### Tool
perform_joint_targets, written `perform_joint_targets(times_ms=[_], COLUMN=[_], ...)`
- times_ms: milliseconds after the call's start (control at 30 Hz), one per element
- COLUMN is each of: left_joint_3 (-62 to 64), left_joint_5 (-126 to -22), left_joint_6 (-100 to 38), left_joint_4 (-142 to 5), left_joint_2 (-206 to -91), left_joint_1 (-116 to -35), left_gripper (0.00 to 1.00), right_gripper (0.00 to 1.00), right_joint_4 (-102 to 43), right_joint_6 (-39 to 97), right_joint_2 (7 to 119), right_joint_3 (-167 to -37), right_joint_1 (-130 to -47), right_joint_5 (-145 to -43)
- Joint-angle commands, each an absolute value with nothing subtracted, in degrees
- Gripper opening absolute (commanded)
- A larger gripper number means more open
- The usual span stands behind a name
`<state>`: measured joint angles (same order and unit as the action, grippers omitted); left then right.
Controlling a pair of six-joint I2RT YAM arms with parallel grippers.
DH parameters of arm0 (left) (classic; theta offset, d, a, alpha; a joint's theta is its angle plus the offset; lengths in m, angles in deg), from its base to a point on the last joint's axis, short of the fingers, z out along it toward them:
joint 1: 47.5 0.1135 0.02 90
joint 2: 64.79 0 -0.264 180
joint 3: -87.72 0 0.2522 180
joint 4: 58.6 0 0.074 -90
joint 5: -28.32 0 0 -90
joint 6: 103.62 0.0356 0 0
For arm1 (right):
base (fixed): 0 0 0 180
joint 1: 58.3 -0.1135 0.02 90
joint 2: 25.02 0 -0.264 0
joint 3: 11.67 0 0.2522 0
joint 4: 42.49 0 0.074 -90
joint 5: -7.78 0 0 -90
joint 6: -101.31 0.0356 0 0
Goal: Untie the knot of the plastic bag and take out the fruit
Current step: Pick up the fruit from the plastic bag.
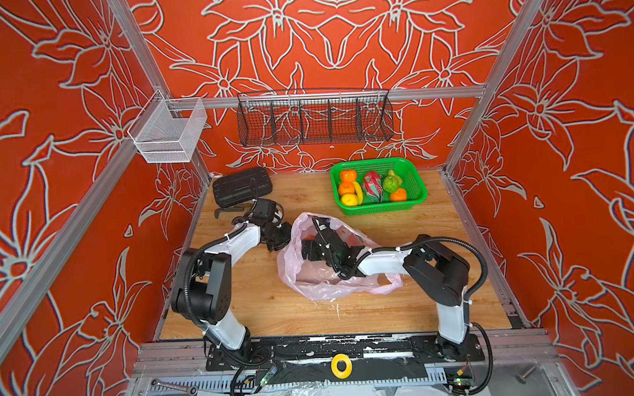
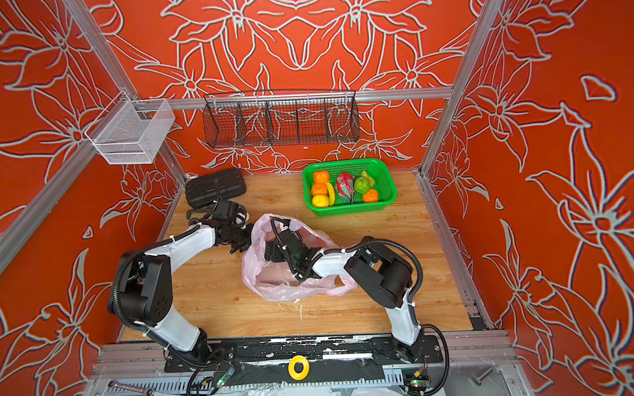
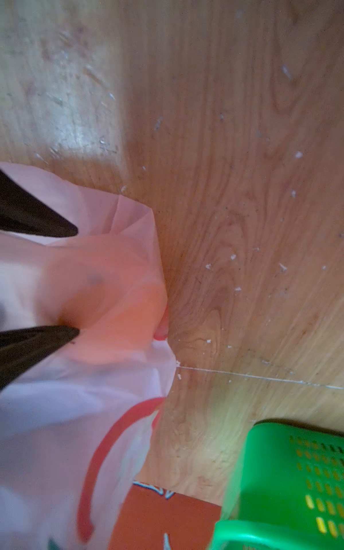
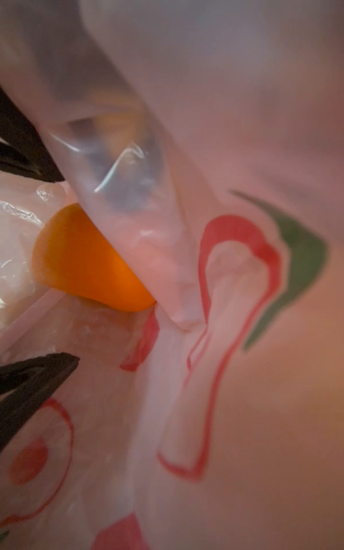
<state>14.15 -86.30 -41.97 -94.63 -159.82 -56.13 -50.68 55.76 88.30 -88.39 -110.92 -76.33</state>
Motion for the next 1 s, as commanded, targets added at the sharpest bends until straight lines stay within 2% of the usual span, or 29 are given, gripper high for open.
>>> perform_joint_targets(times_ms=[0, 100, 333, 533, 967], left_joint_3=[15.43, 15.10, 14.69, 12.85, 8.95], left_joint_5=[-87.40, -86.88, -85.54, -82.71, -78.12], left_joint_6=[-41.89, -41.25, -40.47, -41.05, -41.82], left_joint_4=[-94.41, -95.34, -97.01, -98.72, -100.30], left_joint_2=[-160.70, -159.82, -159.96, -161.76, -164.53], left_joint_1=[-56.12, -56.12, -56.12, -56.04, -56.03], left_gripper=[0.37, 0.28, 0.01, 0.00, 0.00], right_gripper=[0.89, 0.86, 0.64, 0.51, 0.46], right_joint_4=[-51.15, -50.57, -54.08, -55.13, -52.78], right_joint_6=[57.26, 56.85, 56.72, 55.55, 54.29], right_joint_2=[91.17, 93.19, 92.62, 88.51, 73.05], right_joint_3=[-91.61, -92.48, -90.98, -88.01, -75.61], right_joint_1=[-110.77, -110.59, -110.15, -110.15, -111.79], right_joint_5=[-77.29, -75.86, -77.85, -81.28, -89.57])
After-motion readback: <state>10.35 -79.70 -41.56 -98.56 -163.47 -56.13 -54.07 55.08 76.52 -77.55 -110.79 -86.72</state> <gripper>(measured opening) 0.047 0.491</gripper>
